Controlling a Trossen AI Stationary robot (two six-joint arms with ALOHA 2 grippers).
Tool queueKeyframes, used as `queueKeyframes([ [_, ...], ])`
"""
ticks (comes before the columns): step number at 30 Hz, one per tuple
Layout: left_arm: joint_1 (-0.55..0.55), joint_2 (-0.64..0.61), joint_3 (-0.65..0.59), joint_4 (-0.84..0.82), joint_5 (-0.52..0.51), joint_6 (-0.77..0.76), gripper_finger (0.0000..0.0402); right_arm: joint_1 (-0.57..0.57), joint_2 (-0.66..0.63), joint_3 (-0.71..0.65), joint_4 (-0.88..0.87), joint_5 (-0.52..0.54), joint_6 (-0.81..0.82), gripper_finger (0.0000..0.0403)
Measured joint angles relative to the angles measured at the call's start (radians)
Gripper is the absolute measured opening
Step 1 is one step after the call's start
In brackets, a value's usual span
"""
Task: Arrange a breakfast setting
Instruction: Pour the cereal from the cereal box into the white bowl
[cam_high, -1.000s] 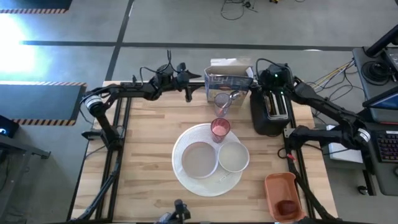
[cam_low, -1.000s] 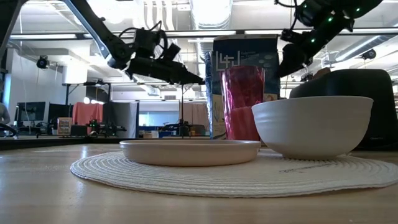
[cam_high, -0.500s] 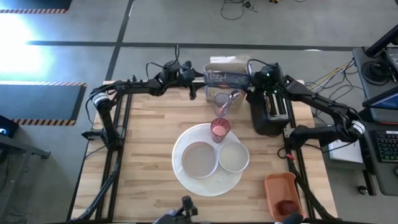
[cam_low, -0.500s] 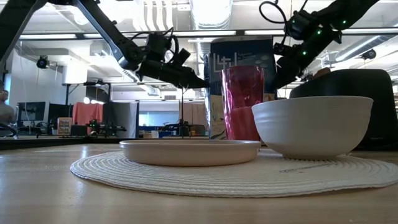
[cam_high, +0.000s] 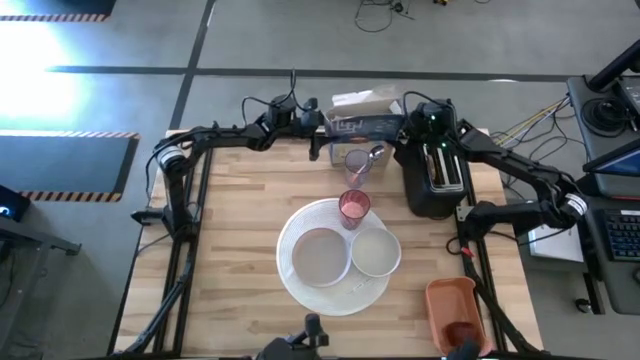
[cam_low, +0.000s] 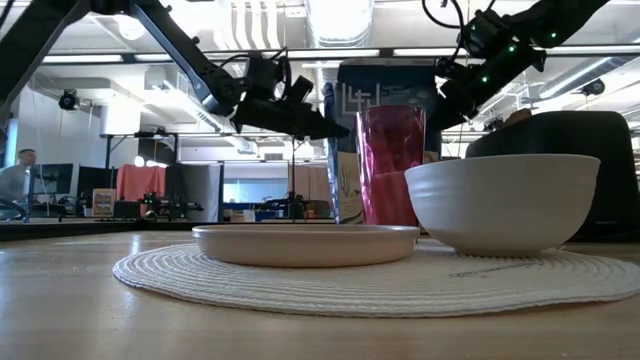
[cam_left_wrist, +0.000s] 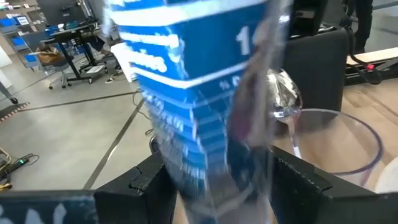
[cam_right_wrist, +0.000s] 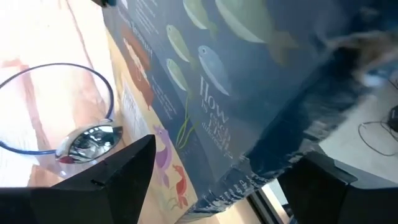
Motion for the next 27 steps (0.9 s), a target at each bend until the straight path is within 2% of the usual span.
queueKeyframes([
  [3, 0.000, 0.024, 0.033, 0.000, -0.009, -0.011, 0.0187, 0.001, 0.000, 0.000, 0.000, -0.003, 0.000, 0.0297],
  [6, 0.000, 0.050, 0.067, -0.010, -0.009, -0.025, 0.0160, 0.001, 0.000, 0.001, 0.000, -0.003, 0.000, 0.0297],
  [15, 0.001, 0.079, 0.150, -0.143, 0.000, -0.039, 0.0010, 0.000, 0.000, 0.001, -0.001, 0.003, 0.001, 0.0297],
  [27, 0.045, 0.038, 0.217, -0.294, 0.006, -0.056, 0.0000, 0.000, -0.025, 0.003, -0.024, 0.001, 0.024, 0.0295],
])
